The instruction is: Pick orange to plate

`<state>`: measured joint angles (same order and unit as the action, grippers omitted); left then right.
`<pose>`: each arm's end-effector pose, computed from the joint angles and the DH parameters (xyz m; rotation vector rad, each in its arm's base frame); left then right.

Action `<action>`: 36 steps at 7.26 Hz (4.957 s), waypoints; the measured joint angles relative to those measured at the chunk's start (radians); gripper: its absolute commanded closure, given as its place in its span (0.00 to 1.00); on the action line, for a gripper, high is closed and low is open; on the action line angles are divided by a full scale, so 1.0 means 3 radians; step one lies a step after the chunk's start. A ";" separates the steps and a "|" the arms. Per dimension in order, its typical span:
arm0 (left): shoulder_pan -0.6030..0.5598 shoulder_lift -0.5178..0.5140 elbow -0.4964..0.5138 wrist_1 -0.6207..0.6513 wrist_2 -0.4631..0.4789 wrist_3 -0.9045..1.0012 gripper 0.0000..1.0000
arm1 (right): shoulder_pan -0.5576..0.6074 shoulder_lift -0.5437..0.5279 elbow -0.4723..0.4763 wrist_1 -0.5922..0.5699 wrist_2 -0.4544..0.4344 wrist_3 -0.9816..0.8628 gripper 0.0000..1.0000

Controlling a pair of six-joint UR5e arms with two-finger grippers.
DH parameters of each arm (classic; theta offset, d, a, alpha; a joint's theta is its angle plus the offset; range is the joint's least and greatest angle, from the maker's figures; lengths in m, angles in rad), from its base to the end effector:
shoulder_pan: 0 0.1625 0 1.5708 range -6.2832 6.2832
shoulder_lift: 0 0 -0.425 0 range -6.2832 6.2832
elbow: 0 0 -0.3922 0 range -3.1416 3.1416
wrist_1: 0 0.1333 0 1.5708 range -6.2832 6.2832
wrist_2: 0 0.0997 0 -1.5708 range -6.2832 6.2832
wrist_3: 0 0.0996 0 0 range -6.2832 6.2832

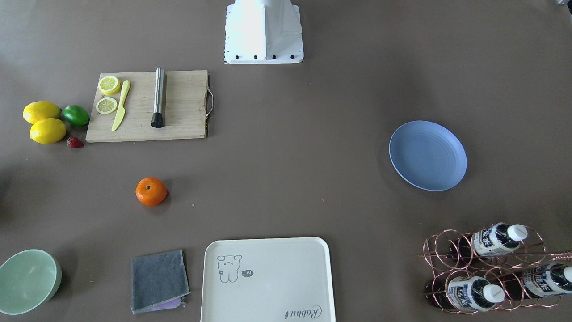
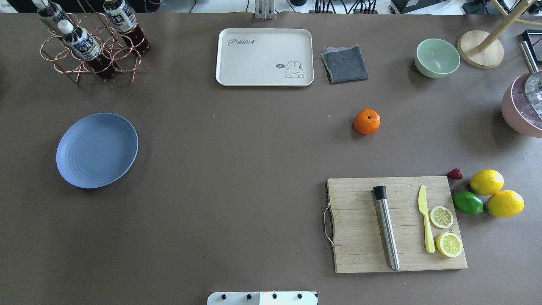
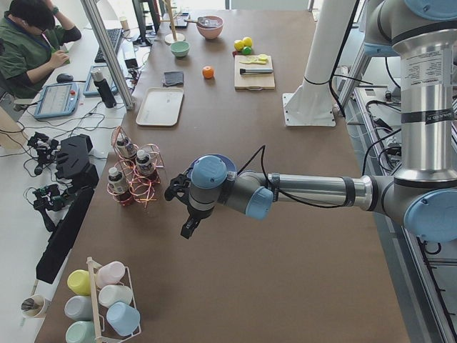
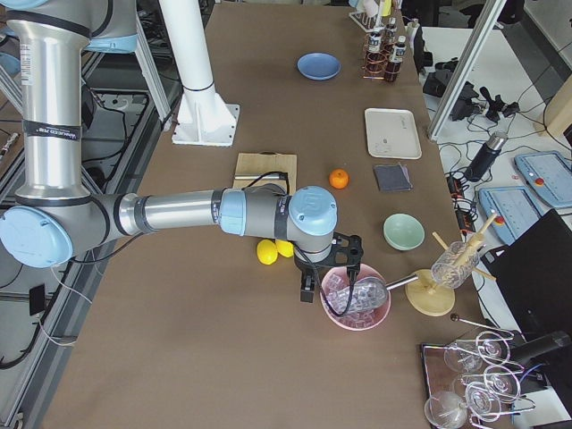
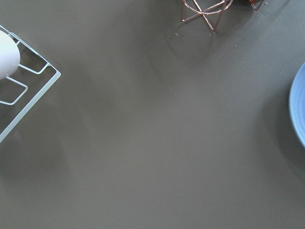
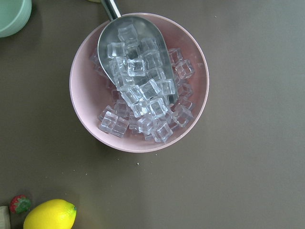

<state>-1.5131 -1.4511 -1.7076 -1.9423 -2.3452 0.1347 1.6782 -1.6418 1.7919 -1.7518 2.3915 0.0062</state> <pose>-0.0370 -0.4635 0.6059 0.3996 0.7526 0.3311 0.1089 -0.4461 0.5987 0.0124 -0.8216 0.1198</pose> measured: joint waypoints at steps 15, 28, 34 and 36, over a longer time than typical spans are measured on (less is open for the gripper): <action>0.2066 -0.0238 0.0905 -0.2814 0.0958 -0.3844 1.00 | 0.0000 -0.0009 -0.0006 0.0000 -0.0002 0.0005 0.00; 0.2228 -0.1268 0.0218 -0.1594 0.0780 -0.4670 1.00 | -0.0689 0.0159 0.0236 0.0806 0.0177 0.1598 0.00; 0.3426 -0.1940 0.0010 -0.0665 0.2157 -0.5018 1.00 | -0.2063 0.0947 0.0174 0.1139 -0.0602 0.3266 0.00; 0.3652 -0.2007 0.0141 -0.0650 0.2431 -0.5020 1.00 | -0.2206 0.1053 0.0156 0.1139 -0.0672 0.3426 0.00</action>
<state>-0.4176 -2.0533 -1.6651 -2.1371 -1.6159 -1.3713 1.0163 -1.3260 1.8388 -1.4100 2.1897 1.0341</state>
